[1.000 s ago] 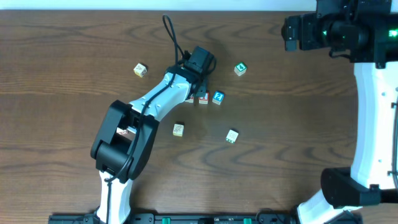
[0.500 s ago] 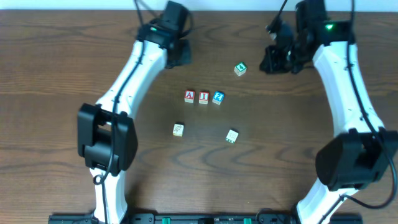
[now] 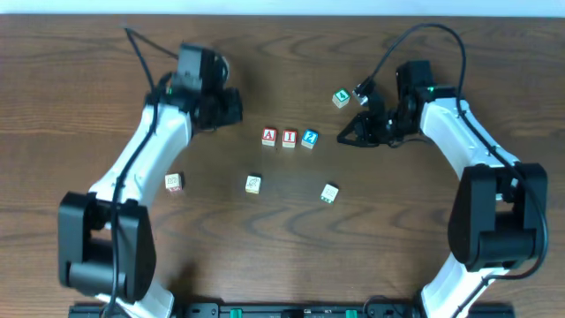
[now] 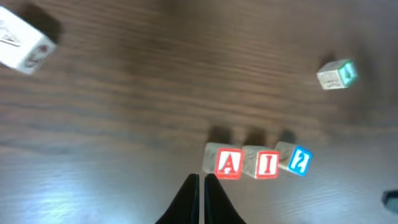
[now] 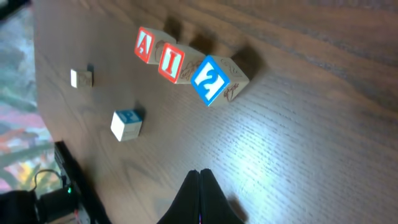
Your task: Spell out Ai2
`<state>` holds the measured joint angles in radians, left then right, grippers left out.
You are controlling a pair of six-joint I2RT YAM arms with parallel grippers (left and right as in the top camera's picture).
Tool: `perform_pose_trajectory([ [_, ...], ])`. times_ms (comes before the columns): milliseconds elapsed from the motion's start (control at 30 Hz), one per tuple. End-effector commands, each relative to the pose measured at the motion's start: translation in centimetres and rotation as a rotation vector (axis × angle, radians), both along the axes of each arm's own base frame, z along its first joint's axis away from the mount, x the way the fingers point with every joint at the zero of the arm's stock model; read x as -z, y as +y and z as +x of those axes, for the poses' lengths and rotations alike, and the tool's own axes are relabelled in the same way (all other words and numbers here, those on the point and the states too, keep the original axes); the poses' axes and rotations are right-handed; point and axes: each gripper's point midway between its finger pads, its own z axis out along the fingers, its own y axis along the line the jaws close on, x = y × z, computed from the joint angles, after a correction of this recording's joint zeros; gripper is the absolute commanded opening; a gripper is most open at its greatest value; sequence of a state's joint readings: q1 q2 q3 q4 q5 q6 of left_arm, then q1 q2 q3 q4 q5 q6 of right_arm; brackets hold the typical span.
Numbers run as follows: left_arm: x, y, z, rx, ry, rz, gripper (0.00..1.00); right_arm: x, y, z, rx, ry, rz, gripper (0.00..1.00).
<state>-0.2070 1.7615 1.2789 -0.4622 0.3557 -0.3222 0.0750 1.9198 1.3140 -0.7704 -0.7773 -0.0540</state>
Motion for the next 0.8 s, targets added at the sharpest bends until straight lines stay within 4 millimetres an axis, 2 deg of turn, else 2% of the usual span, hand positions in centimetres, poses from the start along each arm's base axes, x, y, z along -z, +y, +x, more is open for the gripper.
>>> perform_pose_trajectory([
  [0, 2.9, -0.5, -1.6, -0.034, 0.088, -0.073, 0.06, -0.1, 0.4, -0.1, 0.057, 0.032, 0.057, 0.02],
  [133, 5.1, -0.5, -1.4, -0.060, 0.128, -0.079, 0.06, 1.1, 0.5, 0.1, 0.097, 0.040, 0.056, 0.02],
  [300, 6.6, -1.1, -0.8, -0.099, 0.157, -0.122, 0.06, 2.9, 0.5, 0.3, 0.143, 0.068, -0.008, 0.01],
  [467, 7.1, -1.5, -0.5, -0.097, 0.163, -0.147, 0.06, 3.7, 1.6, 0.7, 0.155, 0.081, 0.001, 0.02],
  [633, 8.1, -2.2, -0.4, -0.101, 0.192, -0.187, 0.06, 5.8, 2.3, 0.6, 0.160, 0.131, -0.003, 0.02],
  [767, 9.1, -2.5, -0.4, -0.105, 0.217, -0.211, 0.06, 6.0, 2.5, 0.8, 0.156, 0.119, -0.007, 0.01],
])
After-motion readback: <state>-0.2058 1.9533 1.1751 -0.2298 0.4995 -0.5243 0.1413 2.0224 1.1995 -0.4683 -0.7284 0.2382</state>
